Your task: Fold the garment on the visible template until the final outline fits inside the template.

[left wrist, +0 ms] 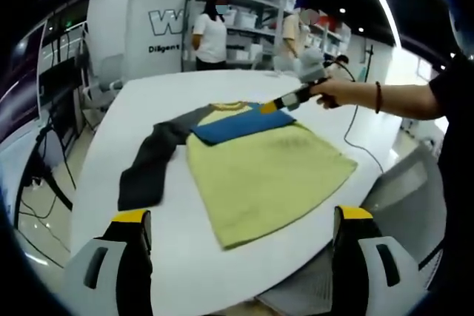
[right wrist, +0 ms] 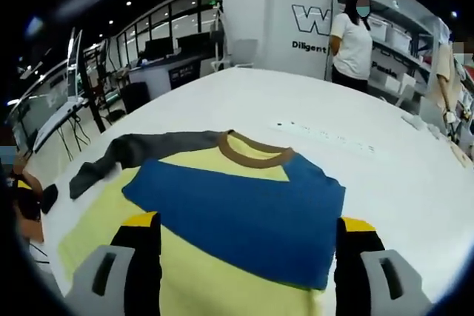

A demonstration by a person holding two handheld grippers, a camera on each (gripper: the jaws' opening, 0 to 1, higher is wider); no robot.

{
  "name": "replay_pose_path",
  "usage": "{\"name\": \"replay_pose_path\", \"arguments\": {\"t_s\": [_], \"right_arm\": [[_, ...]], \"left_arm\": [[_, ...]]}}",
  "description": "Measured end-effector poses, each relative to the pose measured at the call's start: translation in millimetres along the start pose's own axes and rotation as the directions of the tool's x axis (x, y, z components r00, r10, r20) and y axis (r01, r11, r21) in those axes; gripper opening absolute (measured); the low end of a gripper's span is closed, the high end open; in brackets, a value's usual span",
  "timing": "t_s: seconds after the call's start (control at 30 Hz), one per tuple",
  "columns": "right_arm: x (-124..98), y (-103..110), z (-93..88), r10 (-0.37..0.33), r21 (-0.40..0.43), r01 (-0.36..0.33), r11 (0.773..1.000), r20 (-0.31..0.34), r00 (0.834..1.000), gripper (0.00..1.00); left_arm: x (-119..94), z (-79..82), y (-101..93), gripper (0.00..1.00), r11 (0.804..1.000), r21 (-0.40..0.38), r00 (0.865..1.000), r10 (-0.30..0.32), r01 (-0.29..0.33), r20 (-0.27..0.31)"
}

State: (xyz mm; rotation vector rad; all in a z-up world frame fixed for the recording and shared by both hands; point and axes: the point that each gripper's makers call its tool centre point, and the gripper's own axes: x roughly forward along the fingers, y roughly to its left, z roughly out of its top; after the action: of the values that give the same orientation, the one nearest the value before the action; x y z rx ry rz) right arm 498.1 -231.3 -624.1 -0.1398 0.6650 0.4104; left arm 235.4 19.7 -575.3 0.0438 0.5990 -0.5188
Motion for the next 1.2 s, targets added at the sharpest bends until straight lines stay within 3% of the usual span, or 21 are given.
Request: {"name": "replay_pose_path", "arguments": {"t_s": [0.17, 0.77, 1.2], "right_arm": [[-5, -15, -4.1, -0.021, 0.011, 0.021, 1.000, 0.006, 1.000, 0.93], [-9, -48, -33.3, -0.079, 0.054, 0.079, 0.995, 0.007, 0.997, 0.63], [-12, -57, -60.6, -0.087, 0.102, 0.092, 0.991, -0.053, 0.995, 0.24]], "left_arm": [[0, -1.2, -0.4, 0.99, 1.000, 0.000, 1.000, -0.001, 0.001, -0.002], [-1, -2.6, 2.8, 0.99, 1.000, 0.002, 1.000, 0.011, -0.011, -0.009], [0, -2.4, -2.0, 0.99, 1.000, 0.010, 1.000, -0.004, 0.004, -0.010]]}}
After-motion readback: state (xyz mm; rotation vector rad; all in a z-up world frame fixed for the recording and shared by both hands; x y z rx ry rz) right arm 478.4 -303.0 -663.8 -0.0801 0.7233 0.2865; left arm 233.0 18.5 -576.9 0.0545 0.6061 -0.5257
